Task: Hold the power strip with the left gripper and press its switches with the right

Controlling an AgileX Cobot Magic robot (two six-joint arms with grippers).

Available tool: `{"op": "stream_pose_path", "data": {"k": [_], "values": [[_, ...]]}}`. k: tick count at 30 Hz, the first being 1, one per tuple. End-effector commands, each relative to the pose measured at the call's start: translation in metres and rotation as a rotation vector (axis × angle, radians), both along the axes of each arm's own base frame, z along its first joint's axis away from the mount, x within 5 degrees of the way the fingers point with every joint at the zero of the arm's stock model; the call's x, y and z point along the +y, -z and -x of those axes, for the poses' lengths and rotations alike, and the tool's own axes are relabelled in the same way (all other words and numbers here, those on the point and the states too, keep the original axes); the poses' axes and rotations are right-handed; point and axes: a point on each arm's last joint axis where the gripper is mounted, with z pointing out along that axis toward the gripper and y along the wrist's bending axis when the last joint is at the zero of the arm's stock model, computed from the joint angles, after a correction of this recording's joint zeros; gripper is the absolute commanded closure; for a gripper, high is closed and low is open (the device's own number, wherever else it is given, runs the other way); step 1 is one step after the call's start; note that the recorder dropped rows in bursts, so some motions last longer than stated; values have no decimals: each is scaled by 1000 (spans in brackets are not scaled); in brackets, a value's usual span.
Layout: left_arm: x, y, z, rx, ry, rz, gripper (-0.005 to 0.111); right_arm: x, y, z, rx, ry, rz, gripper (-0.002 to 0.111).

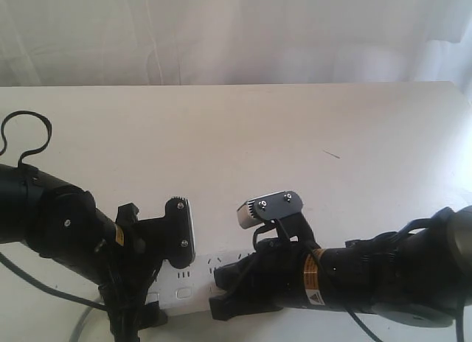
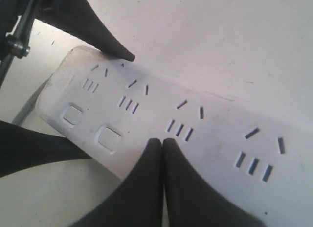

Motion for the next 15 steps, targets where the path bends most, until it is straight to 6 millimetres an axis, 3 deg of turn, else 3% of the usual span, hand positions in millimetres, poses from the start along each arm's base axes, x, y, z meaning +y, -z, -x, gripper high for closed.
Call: {"op": "stream_pose_path", "data": {"k": [1, 8, 15], "values": [[6, 21, 10, 95, 42, -84, 107, -6, 8, 3, 20, -1, 53, 108], [6, 21, 10, 95, 42, -84, 107, -6, 29, 5, 82, -7, 96, 108], [6, 21, 10, 95, 42, -84, 107, -2, 30, 10, 98, -21, 97, 108]]}}
